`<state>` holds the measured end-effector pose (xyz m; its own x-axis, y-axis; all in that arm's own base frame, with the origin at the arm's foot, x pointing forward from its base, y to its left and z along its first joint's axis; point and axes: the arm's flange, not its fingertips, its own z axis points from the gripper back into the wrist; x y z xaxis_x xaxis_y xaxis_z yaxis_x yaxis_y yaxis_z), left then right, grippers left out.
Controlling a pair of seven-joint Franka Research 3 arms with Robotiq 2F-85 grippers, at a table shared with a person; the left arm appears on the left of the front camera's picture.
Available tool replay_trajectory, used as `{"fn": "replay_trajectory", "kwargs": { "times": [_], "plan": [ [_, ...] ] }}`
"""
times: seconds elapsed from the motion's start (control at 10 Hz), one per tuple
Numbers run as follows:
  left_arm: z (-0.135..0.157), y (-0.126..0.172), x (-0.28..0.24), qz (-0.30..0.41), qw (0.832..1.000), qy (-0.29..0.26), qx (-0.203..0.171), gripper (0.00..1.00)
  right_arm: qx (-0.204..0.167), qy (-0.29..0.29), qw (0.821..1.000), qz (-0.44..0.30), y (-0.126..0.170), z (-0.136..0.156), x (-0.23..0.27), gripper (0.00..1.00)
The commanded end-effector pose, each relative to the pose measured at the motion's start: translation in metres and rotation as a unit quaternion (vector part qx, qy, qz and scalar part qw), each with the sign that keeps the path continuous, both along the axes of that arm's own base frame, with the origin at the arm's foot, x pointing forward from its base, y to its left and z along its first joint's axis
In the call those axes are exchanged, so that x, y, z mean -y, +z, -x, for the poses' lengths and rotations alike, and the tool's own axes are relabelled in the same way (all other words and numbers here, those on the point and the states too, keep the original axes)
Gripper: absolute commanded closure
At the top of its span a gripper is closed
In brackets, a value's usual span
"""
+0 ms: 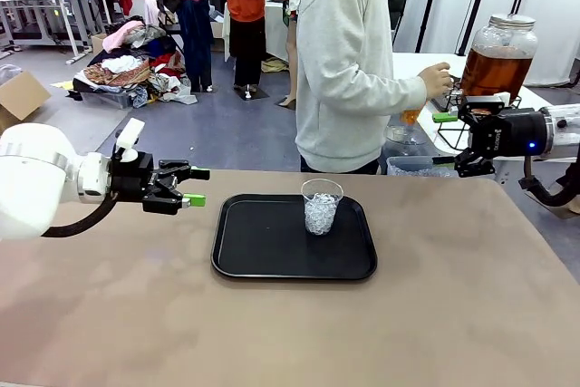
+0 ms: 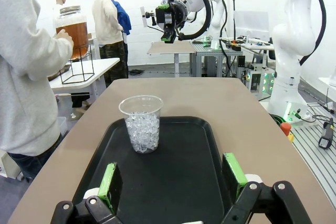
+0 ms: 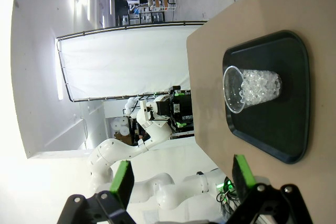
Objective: Pour the drink into the iced cup.
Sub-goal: Pick up the iced cup indicated by the human and present it to them.
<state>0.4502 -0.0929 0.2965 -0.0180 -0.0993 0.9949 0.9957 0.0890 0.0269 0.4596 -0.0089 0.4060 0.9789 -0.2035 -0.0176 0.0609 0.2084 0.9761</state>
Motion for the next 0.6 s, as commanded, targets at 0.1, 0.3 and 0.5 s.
{"fn": "replay_trajectory", "kwargs": {
  "times": [0.1,0.3,0.5],
  "plan": [
    [0.0004,0.0008,0.0000,0.001,1.000,-0.001,0.003,0.00,0.001,0.000,1.000,-0.002,0.0012,-0.0003,-0.0007,0.00],
    [0.0004,0.0008,0.0000,0.001,1.000,-0.001,0.003,0.00,0.001,0.000,1.000,-0.002,0.0012,-0.0003,-0.0007,0.00],
    [0.0004,0.0008,0.0000,0.001,1.000,-0.001,0.003,0.00,0.001,0.000,1.000,-0.002,0.0012,-0.0003,-0.0007,0.00]
  ]
}}
